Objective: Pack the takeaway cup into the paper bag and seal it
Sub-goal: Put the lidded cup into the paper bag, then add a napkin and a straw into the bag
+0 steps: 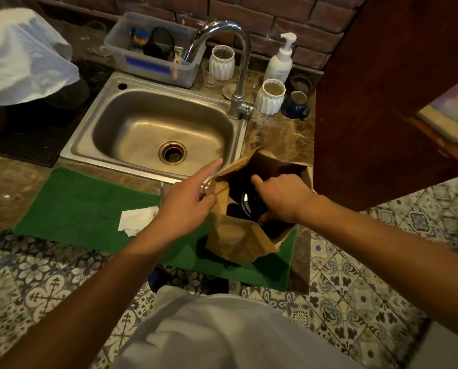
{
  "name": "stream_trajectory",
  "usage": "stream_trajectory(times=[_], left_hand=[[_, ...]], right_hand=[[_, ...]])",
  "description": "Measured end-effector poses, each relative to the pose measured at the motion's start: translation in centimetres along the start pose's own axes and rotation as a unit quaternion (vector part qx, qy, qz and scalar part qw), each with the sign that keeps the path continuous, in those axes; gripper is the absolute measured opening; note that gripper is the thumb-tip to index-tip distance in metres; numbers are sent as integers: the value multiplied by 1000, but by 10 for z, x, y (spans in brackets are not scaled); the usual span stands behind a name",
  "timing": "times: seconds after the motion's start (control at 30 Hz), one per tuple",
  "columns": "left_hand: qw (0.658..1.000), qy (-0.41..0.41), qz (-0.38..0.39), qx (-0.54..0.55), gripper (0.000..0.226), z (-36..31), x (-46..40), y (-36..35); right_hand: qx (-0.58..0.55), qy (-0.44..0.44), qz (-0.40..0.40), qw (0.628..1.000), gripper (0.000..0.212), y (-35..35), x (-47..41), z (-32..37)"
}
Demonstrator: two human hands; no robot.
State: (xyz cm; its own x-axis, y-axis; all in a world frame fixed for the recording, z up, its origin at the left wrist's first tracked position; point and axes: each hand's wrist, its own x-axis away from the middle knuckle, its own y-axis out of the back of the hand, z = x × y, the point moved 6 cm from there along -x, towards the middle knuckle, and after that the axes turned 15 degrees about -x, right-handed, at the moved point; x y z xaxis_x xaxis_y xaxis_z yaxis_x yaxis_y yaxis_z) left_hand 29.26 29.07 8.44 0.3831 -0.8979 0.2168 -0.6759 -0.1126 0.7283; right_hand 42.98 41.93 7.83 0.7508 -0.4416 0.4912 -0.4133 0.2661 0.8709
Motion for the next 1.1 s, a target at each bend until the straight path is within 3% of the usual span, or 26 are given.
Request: stream_trajectory(times=[0.27, 0.43, 0.5, 0.63, 0.73, 0.93, 1.1], left_hand=[[996, -2, 71, 51, 63, 6, 7, -16], [990, 12, 86, 112, 64, 2, 18, -18], [984, 18, 102, 143, 68, 5, 26, -15], [978, 14, 116, 175, 69, 23, 47, 1], [979, 24, 82, 185, 64, 52, 58, 21], [979, 103, -25, 174, 62, 159, 65, 47], [988, 123, -86, 41, 60, 221, 60, 53]], right_hand=[[-37, 7, -39, 999, 100, 6, 21, -2], [-127, 14, -118, 985, 69, 56, 63, 1], [-184, 13, -167, 969, 58, 82, 84, -2], [-331, 48, -289, 897, 57, 121, 112, 14], [-324, 90, -318, 886, 57, 127, 110, 58], [-301, 94, -254, 914, 71, 116, 61, 142], [-331, 41, -148, 931, 69, 60, -8, 201]])
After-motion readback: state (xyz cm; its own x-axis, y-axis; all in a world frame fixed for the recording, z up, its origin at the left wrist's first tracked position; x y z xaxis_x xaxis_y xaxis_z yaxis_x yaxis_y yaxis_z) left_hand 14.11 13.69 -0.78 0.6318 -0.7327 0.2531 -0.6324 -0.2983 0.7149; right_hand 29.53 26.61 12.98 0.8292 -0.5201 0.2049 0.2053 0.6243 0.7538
